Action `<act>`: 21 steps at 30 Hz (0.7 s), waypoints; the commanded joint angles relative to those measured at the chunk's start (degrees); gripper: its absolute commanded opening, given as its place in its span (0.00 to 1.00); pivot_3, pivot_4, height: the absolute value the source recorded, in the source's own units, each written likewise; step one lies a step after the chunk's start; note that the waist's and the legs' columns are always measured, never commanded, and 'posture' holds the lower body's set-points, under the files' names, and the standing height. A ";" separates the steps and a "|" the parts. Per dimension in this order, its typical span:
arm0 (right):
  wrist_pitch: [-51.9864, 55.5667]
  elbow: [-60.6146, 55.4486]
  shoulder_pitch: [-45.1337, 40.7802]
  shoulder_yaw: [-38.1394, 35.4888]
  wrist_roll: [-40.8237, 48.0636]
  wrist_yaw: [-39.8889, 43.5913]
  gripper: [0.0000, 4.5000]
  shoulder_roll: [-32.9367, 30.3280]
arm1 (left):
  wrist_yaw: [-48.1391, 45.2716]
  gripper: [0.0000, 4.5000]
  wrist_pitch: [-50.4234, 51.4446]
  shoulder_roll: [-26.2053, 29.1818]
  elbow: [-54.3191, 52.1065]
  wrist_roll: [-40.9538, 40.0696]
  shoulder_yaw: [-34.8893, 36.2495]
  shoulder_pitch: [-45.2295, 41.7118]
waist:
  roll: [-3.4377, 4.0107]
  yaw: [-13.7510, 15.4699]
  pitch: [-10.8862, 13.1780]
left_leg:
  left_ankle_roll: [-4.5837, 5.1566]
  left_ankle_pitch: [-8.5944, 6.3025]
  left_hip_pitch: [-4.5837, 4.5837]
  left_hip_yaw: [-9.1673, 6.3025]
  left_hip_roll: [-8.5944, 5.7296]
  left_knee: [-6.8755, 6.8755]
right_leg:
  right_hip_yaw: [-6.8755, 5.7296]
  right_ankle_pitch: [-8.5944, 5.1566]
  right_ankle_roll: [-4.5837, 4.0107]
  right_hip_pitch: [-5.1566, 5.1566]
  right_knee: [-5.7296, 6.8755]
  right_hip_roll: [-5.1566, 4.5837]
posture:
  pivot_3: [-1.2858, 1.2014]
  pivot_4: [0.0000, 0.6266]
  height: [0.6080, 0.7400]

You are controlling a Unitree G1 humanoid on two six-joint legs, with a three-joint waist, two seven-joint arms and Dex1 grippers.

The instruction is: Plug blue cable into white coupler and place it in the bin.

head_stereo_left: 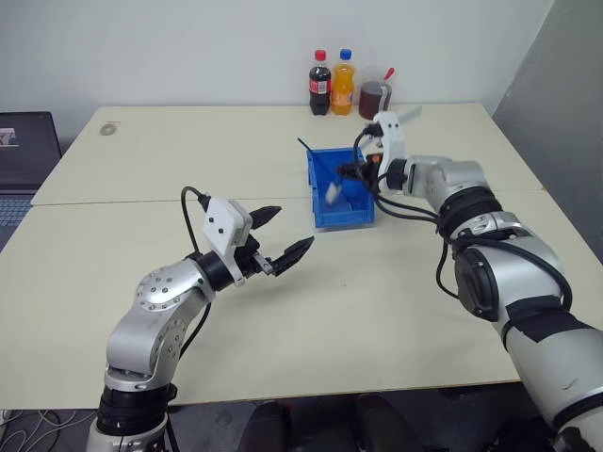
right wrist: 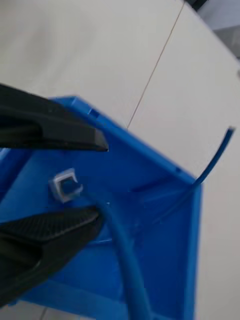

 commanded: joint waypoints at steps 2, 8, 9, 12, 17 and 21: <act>-4.54 0.75 -4.66 -1.59 -2.78 -2.94 0.67 -1.17 | 3.89 1.00 -1.62 -0.27 -2.42 0.50 2.21 0.83 | 0.01 -0.10 0.01 | 0.00 0.00 0.02 0.00 0.03 0.00 | 0.00 0.00 0.00 -0.03 0.05 0.04 | 0.52 0.24 1.00; -5.62 0.32 -6.08 -1.74 -5.65 -3.68 0.99 -3.22 | 13.30 1.00 -1.50 -2.79 2.23 4.05 4.37 -1.93 | 0.01 -0.09 0.01 | 0.00 0.00 0.06 -0.03 0.06 0.01 | -0.01 0.01 -0.01 -0.01 0.10 0.12 | 0.52 0.24 1.00; -5.71 0.00 -6.03 -1.42 -6.18 -3.40 0.99 -3.85 | 14.34 1.00 -1.20 -3.02 2.80 4.18 4.81 -2.04 | 0.01 -0.09 0.01 | 0.00 0.00 0.06 -0.01 0.04 0.01 | 0.01 0.00 -0.01 -0.01 0.10 0.11 | 0.52 0.24 1.00; -4.22 -1.60 -4.92 -1.10 -6.74 -1.42 0.99 -6.89 | 17.28 1.00 -0.20 -3.87 3.83 3.67 6.94 -1.75 | 0.01 -0.05 0.01 | -0.01 0.00 0.05 0.03 0.04 0.00 | 0.04 0.00 -0.01 -0.01 0.05 0.09 | 0.52 0.24 1.00; -3.56 -9.54 4.51 0.08 -8.73 0.05 0.99 -14.51 | 19.57 1.00 1.53 -4.24 3.32 3.28 9.13 1.47 | 0.00 0.27 0.00 | -0.11 -0.07 0.01 0.01 0.05 -0.01 | 0.01 0.00 0.00 0.00 -0.02 0.07 | 0.52 0.24 1.00; 3.90 -36.80 22.39 -5.70 -3.95 -3.68 0.99 -16.93 | 20.30 1.00 1.53 -4.25 1.70 3.93 9.08 4.45 | -0.10 0.92 -0.05 | -0.18 -0.11 0.01 0.02 0.05 0.00 | 0.03 -0.01 0.02 0.04 -0.07 0.04 | 0.52 0.24 1.00</act>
